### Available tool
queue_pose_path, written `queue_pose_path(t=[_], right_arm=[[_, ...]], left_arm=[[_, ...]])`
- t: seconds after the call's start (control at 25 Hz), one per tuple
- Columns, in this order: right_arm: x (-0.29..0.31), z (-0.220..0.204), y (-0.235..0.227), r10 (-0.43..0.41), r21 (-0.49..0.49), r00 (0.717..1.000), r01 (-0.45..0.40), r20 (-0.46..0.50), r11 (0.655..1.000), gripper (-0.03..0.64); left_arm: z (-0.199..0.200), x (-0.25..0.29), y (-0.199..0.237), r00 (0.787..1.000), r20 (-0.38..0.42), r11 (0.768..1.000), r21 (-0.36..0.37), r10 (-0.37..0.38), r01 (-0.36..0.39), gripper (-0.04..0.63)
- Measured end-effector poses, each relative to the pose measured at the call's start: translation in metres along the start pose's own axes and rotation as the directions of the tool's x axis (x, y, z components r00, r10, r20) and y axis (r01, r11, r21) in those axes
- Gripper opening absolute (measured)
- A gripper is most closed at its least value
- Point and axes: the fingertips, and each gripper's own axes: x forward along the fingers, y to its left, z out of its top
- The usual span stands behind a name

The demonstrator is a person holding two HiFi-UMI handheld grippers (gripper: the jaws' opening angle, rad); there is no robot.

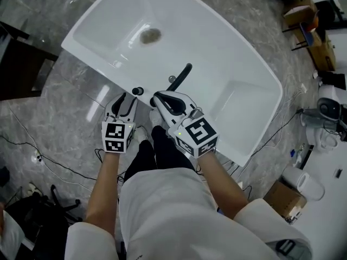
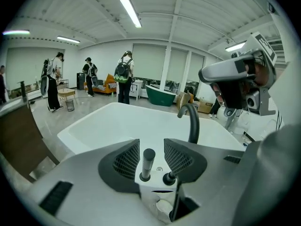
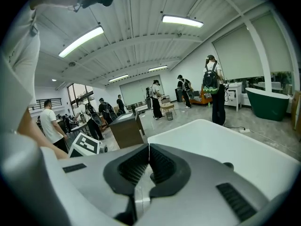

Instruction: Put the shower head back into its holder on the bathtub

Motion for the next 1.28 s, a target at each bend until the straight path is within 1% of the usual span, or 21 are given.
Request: queue_pose_path(t=[0.28,0.36,0.44,0.56,0.68,0.8,0.92,1.16,1.28], right_arm=[[-0.026,0.013,0.018,-0.008,-0.008,0.999,0.008,0.034,1.0,0.019],[-0.034,0.016,0.022,-0.009,-0.012,0.999,0.01,0.043,1.0,0.018],[-0.043,0.02,0.026,-0.01,-0.017,0.998,0.011,0.054,1.0,0.018],[-0.055,0.03,0.034,-0.007,-0.031,0.997,0.009,0.078,0.999,0.018],[-0.068,0.043,0.04,-0.011,-0.054,0.994,0.016,0.104,0.998,0.018],[-0.079,0.051,0.046,-0.018,-0.051,0.992,0.025,0.127,0.998,0.018],[-0.087,0.055,0.049,-0.027,-0.048,0.99,0.034,0.141,0.998,0.018],[-0.1,0.063,0.05,-0.033,-0.059,0.986,0.044,0.162,0.997,0.018],[-0.097,0.066,0.054,-0.03,-0.063,0.985,0.041,0.17,0.997,0.018]], left_arm=[[0.024,-0.047,-0.015,0.999,0.048,1.0,0.031,-0.005,0.004,0.104],[0.031,-0.06,-0.02,0.998,0.056,0.999,0.036,-0.009,0.007,0.098],[0.04,-0.074,-0.023,0.997,0.075,0.999,0.032,-0.008,0.006,0.057],[0.057,-0.095,-0.027,0.994,0.112,0.999,0.038,-0.014,0.01,0.015],[0.074,-0.117,-0.03,0.989,0.147,0.999,0.032,-0.026,0.022,0.012],[0.09,-0.141,-0.029,0.982,0.186,1.0,0.01,-0.017,0.015,0.012],[0.099,-0.159,-0.027,0.976,0.217,1.0,0.01,-0.009,0.007,0.012],[0.11,-0.171,-0.029,0.971,0.239,1.0,0.024,-0.013,0.008,0.012],[0.114,-0.171,-0.025,0.969,0.245,1.0,0.017,-0.008,0.004,0.012]])
